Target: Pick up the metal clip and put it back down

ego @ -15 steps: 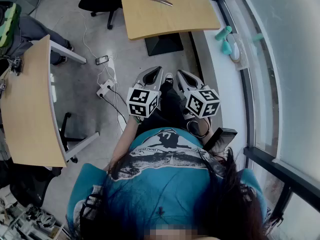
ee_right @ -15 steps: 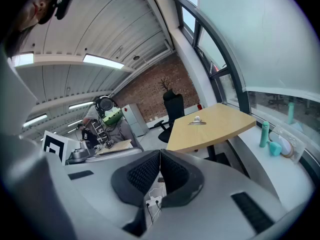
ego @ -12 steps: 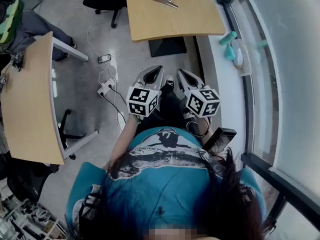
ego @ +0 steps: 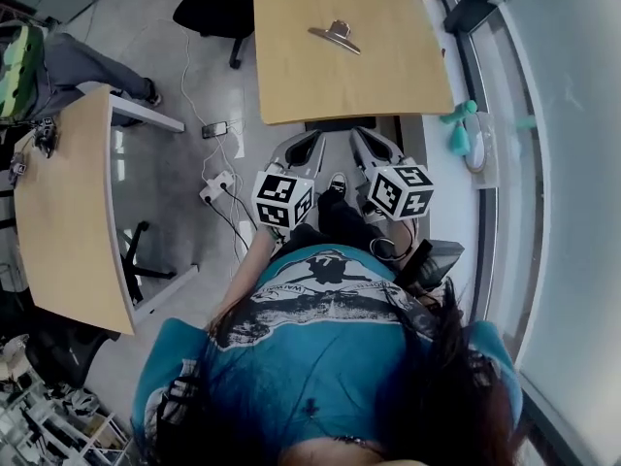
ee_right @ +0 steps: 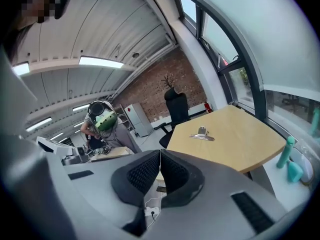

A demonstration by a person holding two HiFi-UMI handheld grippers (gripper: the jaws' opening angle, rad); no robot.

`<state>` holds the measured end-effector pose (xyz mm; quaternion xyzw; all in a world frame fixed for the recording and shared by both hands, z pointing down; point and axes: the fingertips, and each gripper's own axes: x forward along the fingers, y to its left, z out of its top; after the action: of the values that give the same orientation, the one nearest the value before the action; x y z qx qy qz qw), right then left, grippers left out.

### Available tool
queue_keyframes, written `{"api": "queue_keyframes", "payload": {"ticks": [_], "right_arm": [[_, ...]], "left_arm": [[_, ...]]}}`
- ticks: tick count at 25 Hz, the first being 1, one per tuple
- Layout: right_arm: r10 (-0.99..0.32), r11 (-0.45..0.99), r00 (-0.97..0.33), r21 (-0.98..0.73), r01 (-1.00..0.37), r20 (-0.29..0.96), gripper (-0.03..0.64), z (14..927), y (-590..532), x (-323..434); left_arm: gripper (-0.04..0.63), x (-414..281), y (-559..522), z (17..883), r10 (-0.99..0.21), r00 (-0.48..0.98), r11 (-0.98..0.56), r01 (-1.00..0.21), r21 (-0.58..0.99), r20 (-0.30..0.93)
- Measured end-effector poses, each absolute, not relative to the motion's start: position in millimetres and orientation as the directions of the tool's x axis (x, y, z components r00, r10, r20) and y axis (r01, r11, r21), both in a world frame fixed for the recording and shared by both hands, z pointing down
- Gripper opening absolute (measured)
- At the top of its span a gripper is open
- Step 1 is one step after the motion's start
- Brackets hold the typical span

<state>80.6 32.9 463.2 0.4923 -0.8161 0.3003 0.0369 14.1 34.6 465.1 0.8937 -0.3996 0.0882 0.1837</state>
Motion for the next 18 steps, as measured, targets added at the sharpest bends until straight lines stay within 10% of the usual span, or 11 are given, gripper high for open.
{"api": "queue_keyframes", "payload": {"ticks": [18], "right_arm": [[-0.733,0.336,-0.573,-0.538,-0.773,0.366,0.015,493.3,-115.6,129.9]], "left_arm": [[0.003,31.8,-97.1,477.9,-0.75,0.552,-0.486,-0.834,0.261,0.364]]}}
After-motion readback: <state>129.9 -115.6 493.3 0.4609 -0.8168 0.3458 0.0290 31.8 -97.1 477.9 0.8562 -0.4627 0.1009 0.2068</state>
